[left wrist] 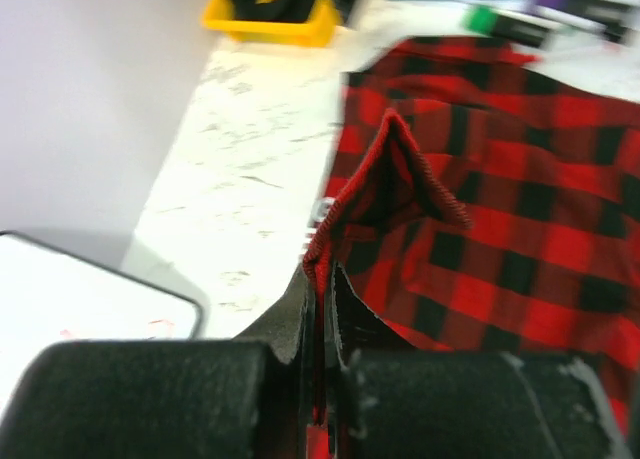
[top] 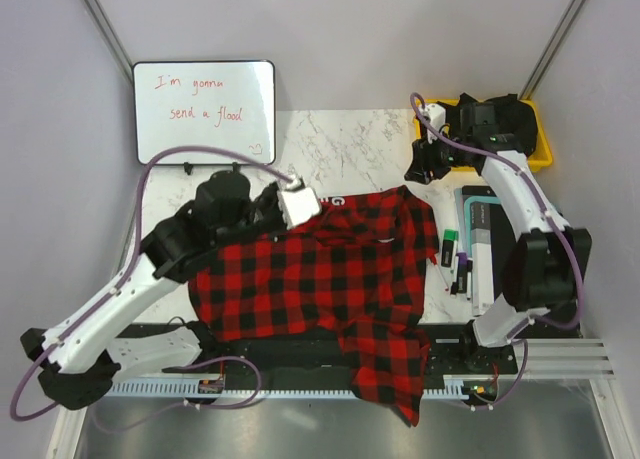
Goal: Fold and stack the long sleeve shirts
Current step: Fold the shirt
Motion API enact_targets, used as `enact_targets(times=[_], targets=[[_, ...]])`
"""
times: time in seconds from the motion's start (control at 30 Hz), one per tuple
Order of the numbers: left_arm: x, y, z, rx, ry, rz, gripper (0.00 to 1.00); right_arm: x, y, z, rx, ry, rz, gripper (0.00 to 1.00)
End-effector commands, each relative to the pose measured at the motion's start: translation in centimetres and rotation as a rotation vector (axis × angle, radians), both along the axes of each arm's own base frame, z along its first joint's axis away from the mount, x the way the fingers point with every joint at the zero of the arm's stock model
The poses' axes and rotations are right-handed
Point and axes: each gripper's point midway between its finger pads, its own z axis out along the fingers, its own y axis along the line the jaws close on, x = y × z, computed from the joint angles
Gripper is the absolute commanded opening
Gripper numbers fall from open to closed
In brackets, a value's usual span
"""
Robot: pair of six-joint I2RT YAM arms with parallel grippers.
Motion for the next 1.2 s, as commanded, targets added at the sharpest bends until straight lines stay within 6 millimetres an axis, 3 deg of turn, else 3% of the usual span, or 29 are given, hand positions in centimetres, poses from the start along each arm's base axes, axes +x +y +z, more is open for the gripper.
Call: enact_targets(times=[0.0,0.03,0.1,0.13,0.17,0.23,0.4,0.5,0.57,0.67,0.7,0.73,0.87,0.9,0.93,1.03,1.07,1.1,1.13,1.17], targets=[[6.8,0.2,7.4,-0.135,-0.147,0.171,0.02,2.7,-0.9,-1.8,-0.04,0.031,-0.021,0.48],[9.3,0.5,9.1,-0.15,-0.163,0.209,0.02,3.0,-1.0,-1.9,-0.03,0.032,-0.026,0.47],[11.0,0.4,10.9,-0.168,-0.189,0.216,0.02,3.6,-1.0,-2.3,-0.006,0.051,-0.056,0.47],[11.8,0.8,13.1,-0.196,-0.231,0.223,0.02,3.8,-1.0,-2.6,0.001,0.062,-0.063,0.46],[12.8,0.3,13.0,-0.189,-0.236,0.216,0.02,3.9,-1.0,-2.7,0.006,0.068,-0.069,0.45],[13.3,0.0,15.0,-0.209,-0.296,0.195,0.02,4.5,-0.9,-3.5,0.013,0.089,-0.083,0.45],[14.5,-1.2,15.0,-0.202,-0.309,0.171,0.02,5.3,-0.7,-5.3,0.027,0.142,-0.103,0.35],[13.9,-1.2,15.0,-0.211,-0.304,0.154,0.02,4.2,0.0,-6.3,0.072,0.196,-0.109,0.33],[13.4,-1.0,14.8,-0.215,-0.297,0.146,0.02,2.9,0.1,-8.1,0.082,0.258,-0.134,0.31],[10.9,-0.9,14.6,-0.229,-0.274,0.082,0.02,2.1,-0.5,-10.3,0.048,0.298,-0.154,0.29],[9.7,-1.5,13.5,-0.229,-0.236,0.019,0.02,2.1,-0.6,-10.7,0.039,0.298,-0.155,0.29],[7.9,-1.1,14.1,-0.244,-0.238,-0.018,0.02,2.1,-0.7,-11.0,0.034,0.299,-0.159,0.3],[2.6,-1.8,10.8,-0.224,-0.104,-0.191,0.02,2.1,-1.0,-12.6,0.018,0.346,-0.189,0.29],[1.0,-2.4,8.3,-0.194,-0.015,-0.243,0.02,2.2,-1.0,-12.6,0.015,0.348,-0.194,0.29],[0.0,-2.3,7.5,-0.191,0.01,-0.255,0.02,2.3,-1.2,-12.7,0.011,0.348,-0.2,0.29],[-1.6,-2.6,1.7,-0.129,0.165,-0.243,0.02,2.8,-1.6,-11.5,0.011,0.317,-0.209,0.28],[-2.4,-2.3,0.6,-0.125,0.199,-0.243,0.02,2.8,-1.7,-10.6,0.011,0.297,-0.206,0.27],[-3.2,-2.2,-2.3,-0.09,0.265,-0.247,0.02,3.2,-2.0,-9.7,0.013,0.271,-0.207,0.27],[-3.8,-2.1,-3.2,-0.087,0.289,-0.252,0.02,3.4,-2.1,-8.4,0.007,0.228,-0.194,0.27],[-4.9,-2.2,-5.4,-0.069,0.359,-0.266,0.02,3.5,-2.0,-7.6,0.008,0.206,-0.183,0.27]])
